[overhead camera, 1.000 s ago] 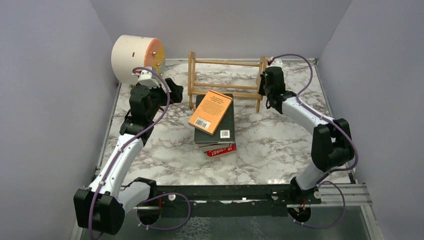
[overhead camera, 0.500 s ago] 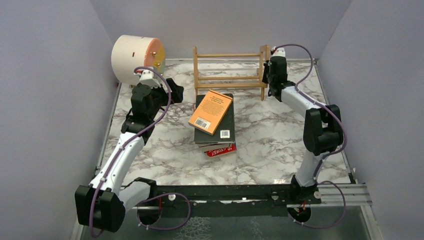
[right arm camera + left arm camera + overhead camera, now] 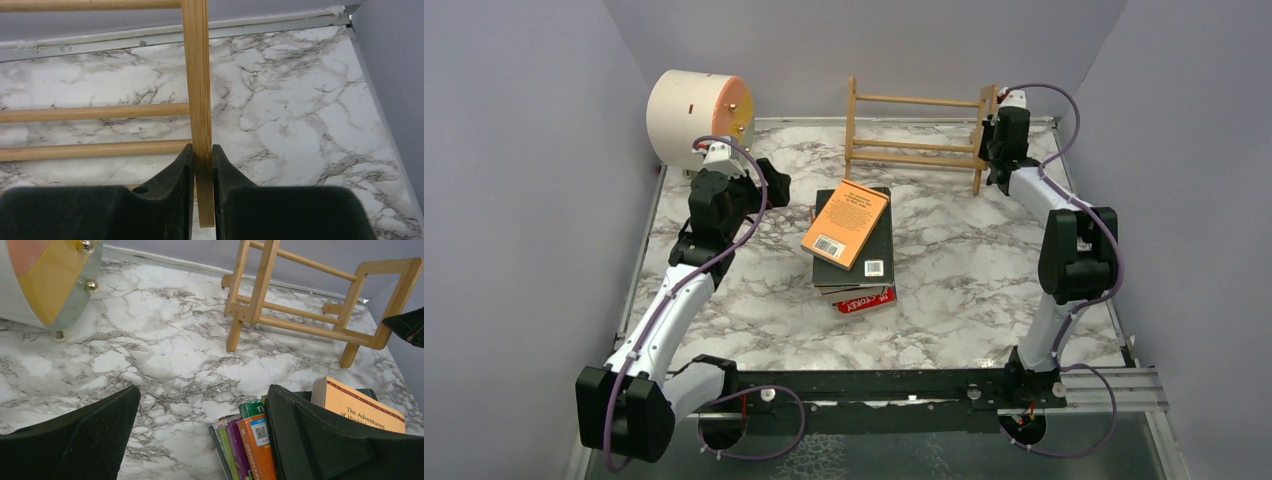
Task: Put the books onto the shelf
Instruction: Move the shelf to the center of the board.
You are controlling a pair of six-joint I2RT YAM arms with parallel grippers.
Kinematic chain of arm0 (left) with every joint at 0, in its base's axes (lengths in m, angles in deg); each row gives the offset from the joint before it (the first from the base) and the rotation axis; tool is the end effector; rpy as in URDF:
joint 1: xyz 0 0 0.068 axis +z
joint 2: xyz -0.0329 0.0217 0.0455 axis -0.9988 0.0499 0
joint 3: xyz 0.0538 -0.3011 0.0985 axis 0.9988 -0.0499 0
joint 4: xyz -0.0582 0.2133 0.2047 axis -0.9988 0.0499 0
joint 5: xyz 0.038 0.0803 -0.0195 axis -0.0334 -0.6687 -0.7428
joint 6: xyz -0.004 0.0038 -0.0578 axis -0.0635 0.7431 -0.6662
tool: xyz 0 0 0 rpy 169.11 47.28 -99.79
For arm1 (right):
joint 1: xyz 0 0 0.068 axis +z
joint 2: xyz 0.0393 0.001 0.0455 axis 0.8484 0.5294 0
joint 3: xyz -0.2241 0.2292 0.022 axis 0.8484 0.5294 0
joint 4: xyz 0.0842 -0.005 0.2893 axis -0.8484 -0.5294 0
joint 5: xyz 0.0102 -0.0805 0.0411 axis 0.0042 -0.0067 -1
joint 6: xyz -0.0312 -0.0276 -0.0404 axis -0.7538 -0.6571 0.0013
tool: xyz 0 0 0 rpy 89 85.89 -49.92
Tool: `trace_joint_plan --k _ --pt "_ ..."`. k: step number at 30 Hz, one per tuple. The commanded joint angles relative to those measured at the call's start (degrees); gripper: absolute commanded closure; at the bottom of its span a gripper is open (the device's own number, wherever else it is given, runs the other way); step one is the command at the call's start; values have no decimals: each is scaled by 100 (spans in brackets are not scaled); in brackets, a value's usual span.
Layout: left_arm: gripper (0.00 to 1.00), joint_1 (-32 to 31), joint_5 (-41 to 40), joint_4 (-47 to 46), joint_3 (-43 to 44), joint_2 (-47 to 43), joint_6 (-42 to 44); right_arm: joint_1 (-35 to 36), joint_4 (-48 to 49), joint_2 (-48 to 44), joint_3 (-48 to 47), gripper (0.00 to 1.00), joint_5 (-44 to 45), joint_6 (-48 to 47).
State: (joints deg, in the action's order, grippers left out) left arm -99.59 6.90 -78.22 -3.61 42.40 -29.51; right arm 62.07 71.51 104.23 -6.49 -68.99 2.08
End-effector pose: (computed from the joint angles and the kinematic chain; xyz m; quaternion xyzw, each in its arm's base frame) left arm 0.2669 -0.0597 0.3584 -0.0759 0.7613 -0.2128 0.6078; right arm 0.5010 0.0266 0.2744 0.0676 0.8415 -0.0424 0.5343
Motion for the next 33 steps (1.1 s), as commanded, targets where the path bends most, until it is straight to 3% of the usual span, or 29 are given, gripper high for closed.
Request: trace_joint_plan --k 1,7,22,33 --pt "5 -16 -92 -270 -8 157 -94 -166 542 -103 320 99 204 -621" --pt "6 -18 84 -247 242 469 -60 -385 2109 -603 1384 99 -89 -1329" --pt "9 -238 -241 -253 677 578 6 -1467 3056 -848 2060 99 -1967 -1336" --pt "10 -709 -787 -219 852 734 135 -1695 3494 -604 2070 99 -1970 -1431"
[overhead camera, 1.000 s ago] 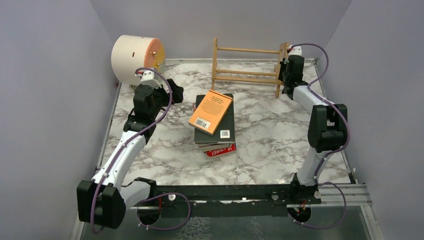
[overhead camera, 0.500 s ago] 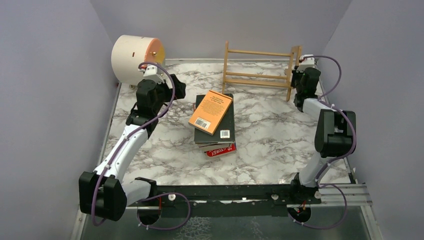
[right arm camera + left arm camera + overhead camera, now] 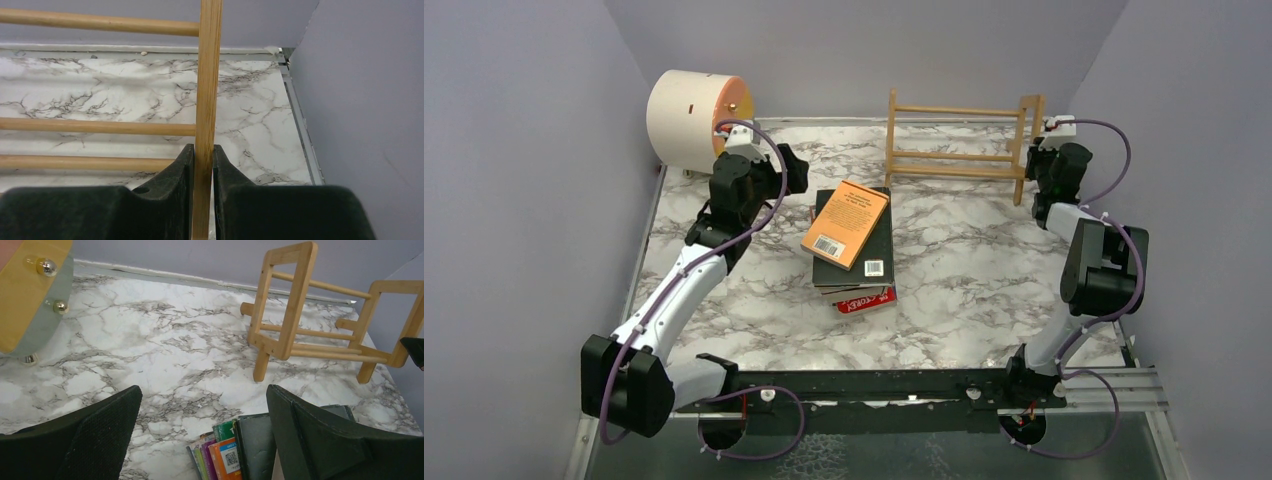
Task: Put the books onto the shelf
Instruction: Move the shelf to the center of the board.
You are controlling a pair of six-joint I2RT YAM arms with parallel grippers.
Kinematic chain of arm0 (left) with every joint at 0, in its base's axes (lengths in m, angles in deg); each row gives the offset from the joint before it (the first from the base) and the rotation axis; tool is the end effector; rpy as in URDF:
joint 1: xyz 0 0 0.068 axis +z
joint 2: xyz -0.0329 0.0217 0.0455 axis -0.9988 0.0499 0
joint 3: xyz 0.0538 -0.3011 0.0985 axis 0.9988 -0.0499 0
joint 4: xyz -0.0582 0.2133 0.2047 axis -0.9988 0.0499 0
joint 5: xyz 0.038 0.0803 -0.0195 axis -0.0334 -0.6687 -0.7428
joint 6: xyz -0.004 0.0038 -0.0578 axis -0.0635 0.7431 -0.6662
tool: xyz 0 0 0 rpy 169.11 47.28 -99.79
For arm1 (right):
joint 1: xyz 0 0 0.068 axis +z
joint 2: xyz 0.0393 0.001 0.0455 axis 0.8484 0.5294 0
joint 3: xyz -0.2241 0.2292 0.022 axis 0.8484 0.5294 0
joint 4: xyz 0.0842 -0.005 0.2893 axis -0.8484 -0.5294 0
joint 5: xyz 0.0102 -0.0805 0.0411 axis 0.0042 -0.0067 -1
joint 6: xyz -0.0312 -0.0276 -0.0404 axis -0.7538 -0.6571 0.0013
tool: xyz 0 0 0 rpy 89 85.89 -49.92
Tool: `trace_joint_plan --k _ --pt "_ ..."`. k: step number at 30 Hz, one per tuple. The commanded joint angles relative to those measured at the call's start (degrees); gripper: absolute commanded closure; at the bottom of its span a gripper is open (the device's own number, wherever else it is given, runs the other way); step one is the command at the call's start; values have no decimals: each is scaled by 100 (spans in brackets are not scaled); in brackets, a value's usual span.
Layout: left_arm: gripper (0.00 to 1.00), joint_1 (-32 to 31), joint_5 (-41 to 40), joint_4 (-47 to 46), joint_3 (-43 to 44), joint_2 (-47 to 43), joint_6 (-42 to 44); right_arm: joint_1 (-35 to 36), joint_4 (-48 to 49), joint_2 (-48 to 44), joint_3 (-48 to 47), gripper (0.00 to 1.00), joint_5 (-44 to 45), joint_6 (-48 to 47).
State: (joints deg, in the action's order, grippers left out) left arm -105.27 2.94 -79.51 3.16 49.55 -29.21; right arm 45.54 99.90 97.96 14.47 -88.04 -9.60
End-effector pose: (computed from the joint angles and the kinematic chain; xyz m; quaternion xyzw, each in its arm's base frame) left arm 0.2942 -0.0942 0.3753 -0.0582 0.7576 -0.2187 0.6122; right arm 0.4372 -0.0917 0.2410 0.0052 0.7770 -0.0526 0.6272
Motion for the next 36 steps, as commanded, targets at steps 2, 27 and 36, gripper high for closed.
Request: trace_joint_plan --k 2,27,36 --pt "10 -197 -468 -92 171 18 116 -43 738 53 -2 99 79 -168" --pt "1 -391 -964 -204 -254 -235 147 -23 243 -1501 684 40 1054 873" --pt "1 -406 -1061 -340 -416 -493 44 1383 -1452 -2199 171 40 2120 541"
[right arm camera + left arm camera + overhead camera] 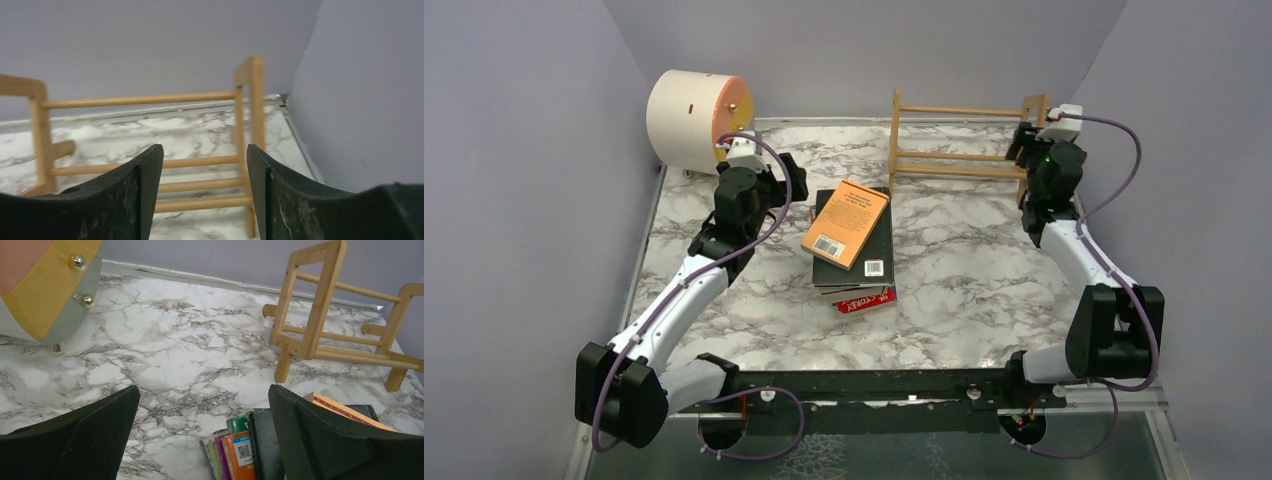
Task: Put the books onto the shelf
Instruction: Move the shelf to the center of the board, then pick up the book from the center of the board.
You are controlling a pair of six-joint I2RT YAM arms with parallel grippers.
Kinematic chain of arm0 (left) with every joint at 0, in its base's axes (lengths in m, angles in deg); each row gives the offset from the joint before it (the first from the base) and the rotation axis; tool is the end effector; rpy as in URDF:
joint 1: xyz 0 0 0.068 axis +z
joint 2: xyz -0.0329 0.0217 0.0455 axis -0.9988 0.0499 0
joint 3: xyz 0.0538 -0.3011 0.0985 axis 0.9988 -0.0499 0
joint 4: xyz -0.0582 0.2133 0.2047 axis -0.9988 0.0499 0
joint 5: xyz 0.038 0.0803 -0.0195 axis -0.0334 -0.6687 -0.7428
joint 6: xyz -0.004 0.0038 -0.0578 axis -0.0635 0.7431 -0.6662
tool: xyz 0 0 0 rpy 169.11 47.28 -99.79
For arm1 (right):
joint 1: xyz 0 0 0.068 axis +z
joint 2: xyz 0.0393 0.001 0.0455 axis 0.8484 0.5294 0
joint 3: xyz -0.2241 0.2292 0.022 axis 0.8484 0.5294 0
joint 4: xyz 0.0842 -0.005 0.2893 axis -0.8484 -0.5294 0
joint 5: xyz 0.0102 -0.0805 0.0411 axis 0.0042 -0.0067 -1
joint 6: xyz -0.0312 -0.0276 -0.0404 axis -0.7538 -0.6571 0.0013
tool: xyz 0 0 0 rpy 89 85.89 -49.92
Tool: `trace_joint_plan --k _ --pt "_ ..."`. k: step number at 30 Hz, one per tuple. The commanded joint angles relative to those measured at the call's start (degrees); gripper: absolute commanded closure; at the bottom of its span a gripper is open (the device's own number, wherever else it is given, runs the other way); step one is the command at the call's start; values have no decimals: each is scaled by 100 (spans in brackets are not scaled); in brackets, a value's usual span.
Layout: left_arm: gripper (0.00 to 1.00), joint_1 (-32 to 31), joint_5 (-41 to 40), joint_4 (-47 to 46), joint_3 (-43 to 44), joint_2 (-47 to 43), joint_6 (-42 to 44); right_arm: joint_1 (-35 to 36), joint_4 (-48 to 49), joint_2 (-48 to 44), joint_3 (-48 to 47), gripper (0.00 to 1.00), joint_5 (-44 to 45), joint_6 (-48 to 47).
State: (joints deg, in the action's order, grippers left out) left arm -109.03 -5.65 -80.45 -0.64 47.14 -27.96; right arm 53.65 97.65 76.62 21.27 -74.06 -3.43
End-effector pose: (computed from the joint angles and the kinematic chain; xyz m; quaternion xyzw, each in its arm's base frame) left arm 0.2773 -0.1025 0.3622 -0.0733 0.7579 -0.1770 0.6236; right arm 0.3626 -0.0329 0.3356 0.0705 0.7023 -0.0676 0.7052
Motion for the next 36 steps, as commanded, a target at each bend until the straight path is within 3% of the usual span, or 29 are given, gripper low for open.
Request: trace_joint_plan --k 1,4,10,18,19,20,26,27,28,29,36 --pt "1 -27 -207 -247 -66 -300 -147 690 -1622 -70 -683 42 690 102" --pt "1 -34 -174 -296 -151 -485 -309 951 -2551 -166 -1091 42 78 772" --pt "1 -30 176 413 219 -674 -214 1096 -2940 -818 -779 35 -2152 1981" --pt "1 -43 602 1138 485 -575 -134 2012 -3747 -1294 -697 32 -2246 2106" --pt "1 -41 665 1183 512 -555 -113 2081 -3779 -1338 -672 14 -2353 2150" --pt "3 -37 718 1217 523 -550 -92 2161 -3778 -1390 -634 2 -2432 2188" --pt "18 -42 1031 1121 343 -806 -87 2242 -2307 -1989 250 0 -3410 2697" --pt "15 -47 1106 1070 303 -874 -73 2240 -2128 -2039 364 0 -3487 2857" --pt "4 -45 1138 1061 281 -920 -86 2240 -2076 -2031 377 0 -3610 2967" --pt "1 -46 1158 1090 287 -952 -97 2240 -2125 -1970 315 0 -3819 2996" --pt "1 -45 1621 1436 440 -831 -223 2245 -2278 -1802 229 1 -4268 3268"
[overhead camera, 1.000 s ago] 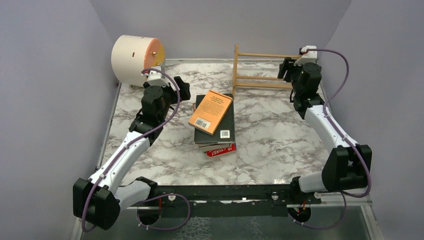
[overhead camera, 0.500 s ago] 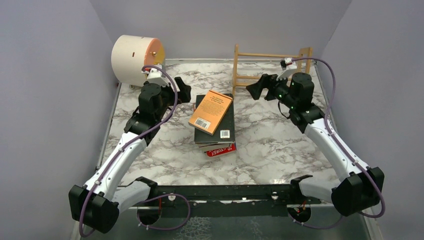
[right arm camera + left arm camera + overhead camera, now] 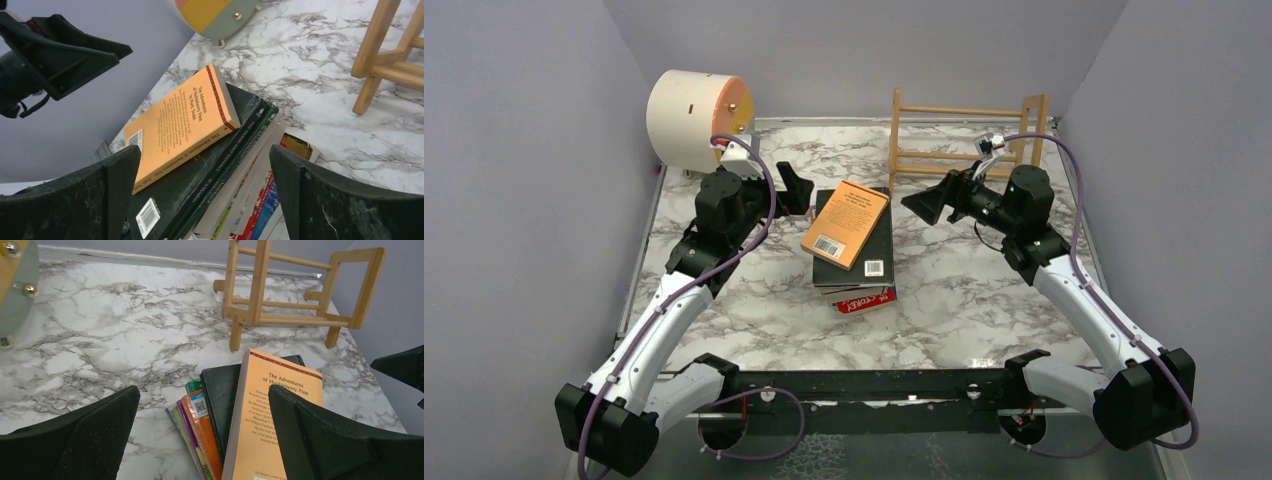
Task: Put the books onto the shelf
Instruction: Pick up the book from the center of the board.
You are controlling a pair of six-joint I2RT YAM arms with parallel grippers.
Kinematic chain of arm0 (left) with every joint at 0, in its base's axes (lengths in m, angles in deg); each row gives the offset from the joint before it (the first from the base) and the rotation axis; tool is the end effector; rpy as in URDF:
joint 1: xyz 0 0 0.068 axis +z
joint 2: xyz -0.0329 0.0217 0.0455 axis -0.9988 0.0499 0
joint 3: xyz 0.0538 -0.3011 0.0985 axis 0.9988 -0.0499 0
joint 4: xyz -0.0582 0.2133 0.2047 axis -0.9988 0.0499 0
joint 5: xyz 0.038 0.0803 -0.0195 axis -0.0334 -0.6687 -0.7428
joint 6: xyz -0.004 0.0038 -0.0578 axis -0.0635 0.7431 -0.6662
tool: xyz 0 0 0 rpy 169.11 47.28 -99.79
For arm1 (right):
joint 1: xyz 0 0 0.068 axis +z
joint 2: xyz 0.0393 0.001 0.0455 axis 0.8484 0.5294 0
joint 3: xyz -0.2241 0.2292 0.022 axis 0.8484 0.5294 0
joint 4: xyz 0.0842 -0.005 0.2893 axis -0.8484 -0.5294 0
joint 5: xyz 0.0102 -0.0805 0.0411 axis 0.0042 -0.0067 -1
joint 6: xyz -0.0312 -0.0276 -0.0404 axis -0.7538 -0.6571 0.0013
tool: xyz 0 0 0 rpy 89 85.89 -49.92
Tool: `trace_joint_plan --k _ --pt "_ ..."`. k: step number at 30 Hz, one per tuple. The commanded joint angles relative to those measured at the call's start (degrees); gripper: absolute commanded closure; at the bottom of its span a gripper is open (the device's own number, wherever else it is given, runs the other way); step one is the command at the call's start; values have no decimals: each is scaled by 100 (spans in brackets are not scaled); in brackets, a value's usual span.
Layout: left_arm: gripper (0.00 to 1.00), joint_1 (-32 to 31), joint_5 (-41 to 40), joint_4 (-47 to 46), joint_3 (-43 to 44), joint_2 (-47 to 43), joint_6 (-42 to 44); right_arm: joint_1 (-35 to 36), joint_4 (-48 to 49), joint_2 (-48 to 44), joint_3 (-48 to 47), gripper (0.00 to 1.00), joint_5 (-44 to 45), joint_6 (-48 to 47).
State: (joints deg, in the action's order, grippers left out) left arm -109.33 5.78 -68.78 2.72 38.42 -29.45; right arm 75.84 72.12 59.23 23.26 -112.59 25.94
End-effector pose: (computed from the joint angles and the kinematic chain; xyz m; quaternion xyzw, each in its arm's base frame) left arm 0.2334 -0.0952 0.4015 -0.0168 0.7600 -0.2588 0.5960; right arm 0.2596 0.1062 0.3644 -0.0991 0.7506 0.4403 0.4826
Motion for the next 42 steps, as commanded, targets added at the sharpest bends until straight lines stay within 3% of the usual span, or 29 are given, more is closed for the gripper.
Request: trace_joint_plan --k 1,13,26,42 --pt "1 -21 528 299 102 56 -104 30 200 -93 49 3 -374 312" --pt "1 -297 983 503 -27 314 -422 184 -723 -360 -104 6 -105 66" --pt "1 -795 1088 851 141 516 -653 590 -875 -364 -98 8 197 89" --pt "1 -1348 778 955 385 636 -745 602 -711 -195 237 8 531 396"
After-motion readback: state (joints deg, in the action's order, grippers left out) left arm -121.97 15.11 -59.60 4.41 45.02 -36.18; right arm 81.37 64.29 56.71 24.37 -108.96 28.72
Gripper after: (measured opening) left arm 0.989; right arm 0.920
